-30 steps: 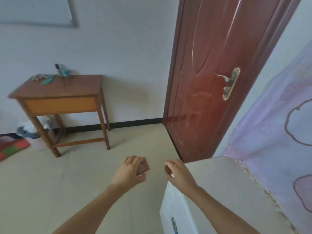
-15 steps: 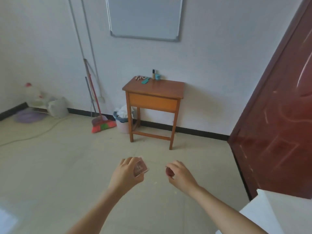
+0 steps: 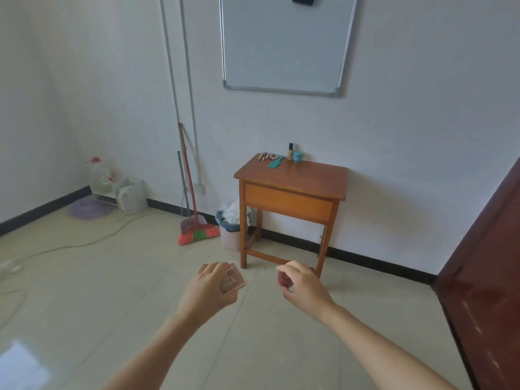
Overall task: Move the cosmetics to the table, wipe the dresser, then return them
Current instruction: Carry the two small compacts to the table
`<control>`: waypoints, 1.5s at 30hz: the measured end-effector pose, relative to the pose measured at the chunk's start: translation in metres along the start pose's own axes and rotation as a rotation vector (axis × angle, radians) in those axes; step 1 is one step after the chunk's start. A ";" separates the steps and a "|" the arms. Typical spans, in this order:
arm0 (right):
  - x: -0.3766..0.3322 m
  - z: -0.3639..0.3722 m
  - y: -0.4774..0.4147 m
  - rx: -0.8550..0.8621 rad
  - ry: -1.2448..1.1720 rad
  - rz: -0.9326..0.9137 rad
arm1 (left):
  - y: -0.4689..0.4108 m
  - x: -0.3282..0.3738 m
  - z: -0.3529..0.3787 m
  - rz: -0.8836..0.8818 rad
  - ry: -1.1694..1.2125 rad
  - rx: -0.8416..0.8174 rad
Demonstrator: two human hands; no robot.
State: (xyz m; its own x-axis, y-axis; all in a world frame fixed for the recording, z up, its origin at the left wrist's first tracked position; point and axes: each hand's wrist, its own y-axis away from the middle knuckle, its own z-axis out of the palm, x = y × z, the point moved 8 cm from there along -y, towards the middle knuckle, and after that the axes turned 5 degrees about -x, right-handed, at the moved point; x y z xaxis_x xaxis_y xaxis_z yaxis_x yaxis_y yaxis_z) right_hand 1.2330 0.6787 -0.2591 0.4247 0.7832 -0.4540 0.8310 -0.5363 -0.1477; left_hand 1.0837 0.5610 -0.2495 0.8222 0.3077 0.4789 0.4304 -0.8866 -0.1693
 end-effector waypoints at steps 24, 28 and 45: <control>0.140 -0.009 -0.291 -0.079 0.049 0.090 | -0.320 -0.085 0.045 0.038 0.105 -0.060; 0.162 -0.011 -0.345 -0.031 0.040 0.165 | -0.386 -0.105 0.044 0.111 0.112 -0.090; 0.330 -0.043 -0.492 0.082 -0.029 0.314 | -0.605 -0.097 0.116 0.209 0.056 -0.213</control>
State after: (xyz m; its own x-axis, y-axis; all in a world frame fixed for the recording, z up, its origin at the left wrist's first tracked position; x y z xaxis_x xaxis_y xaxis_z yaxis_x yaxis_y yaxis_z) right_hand 0.9794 1.2145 -0.2985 0.6444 0.5668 -0.5133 0.6287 -0.7748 -0.0663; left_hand 0.7873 1.1073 -0.2931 0.8602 0.0966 0.5007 0.1611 -0.9831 -0.0872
